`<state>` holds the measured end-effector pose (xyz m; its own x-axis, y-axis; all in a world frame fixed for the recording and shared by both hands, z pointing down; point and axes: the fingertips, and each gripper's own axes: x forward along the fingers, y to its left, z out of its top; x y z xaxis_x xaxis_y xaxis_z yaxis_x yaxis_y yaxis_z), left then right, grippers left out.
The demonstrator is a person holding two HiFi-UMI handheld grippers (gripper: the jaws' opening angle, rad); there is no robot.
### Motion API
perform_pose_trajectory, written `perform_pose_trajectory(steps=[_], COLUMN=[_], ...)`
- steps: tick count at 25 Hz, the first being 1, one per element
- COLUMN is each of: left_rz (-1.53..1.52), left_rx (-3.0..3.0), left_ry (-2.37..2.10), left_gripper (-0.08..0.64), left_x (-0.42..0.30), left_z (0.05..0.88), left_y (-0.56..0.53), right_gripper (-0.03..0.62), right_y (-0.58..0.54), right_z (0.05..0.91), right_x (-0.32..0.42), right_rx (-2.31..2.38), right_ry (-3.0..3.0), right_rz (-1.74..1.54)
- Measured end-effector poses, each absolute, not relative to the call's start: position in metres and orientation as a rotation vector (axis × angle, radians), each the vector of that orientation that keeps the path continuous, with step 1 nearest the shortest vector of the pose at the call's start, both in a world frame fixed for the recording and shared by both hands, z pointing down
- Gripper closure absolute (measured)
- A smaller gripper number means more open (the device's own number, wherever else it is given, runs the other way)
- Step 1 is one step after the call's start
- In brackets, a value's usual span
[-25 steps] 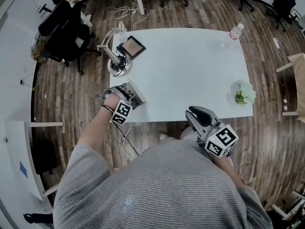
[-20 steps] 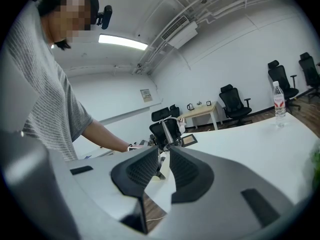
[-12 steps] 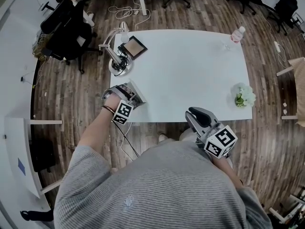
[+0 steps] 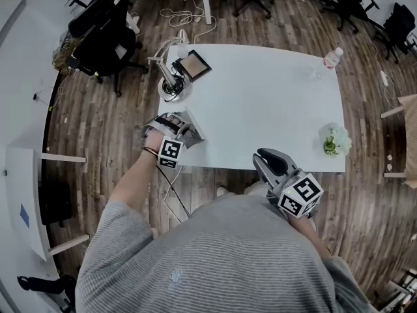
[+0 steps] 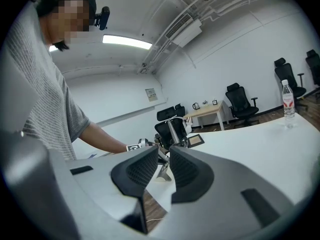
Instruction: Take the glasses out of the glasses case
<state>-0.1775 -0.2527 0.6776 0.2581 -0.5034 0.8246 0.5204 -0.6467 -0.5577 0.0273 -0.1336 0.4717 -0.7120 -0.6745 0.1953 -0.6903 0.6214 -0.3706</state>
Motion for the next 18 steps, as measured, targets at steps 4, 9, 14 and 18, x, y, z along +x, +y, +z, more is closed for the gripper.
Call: perform_pose_trajectory(steps=[4,9,14,18], left_rz=[-1.519,-1.437,-1.365,-1.288], left_rx=[-1.816,-2.091,-2.236,-2.371], left_ry=[0.173,0.529,0.687,0.828], left_gripper=[0.525,0.525,0.525,0.525], left_x=[-0.184,-0.192,-0.189,-0.188], left_z=[0.663,0.636,0.623,0.616], left_y=[-0.26,-0.274,-0.276,-0.278], right_gripper=[0.531,0.531,0.531,0.531], right_y=[-0.133,-0.13,-0.127,-0.124], right_z=[0.471,0.469,0.469,0.469], right_x=[0.021,0.015,0.009,0.009], right_rx=[1.145,1.114,1.09,1.083], right_ry=[-2.807,-2.812,-2.821,-2.832], right_rz=[0.653,0.645,0.633,0.633])
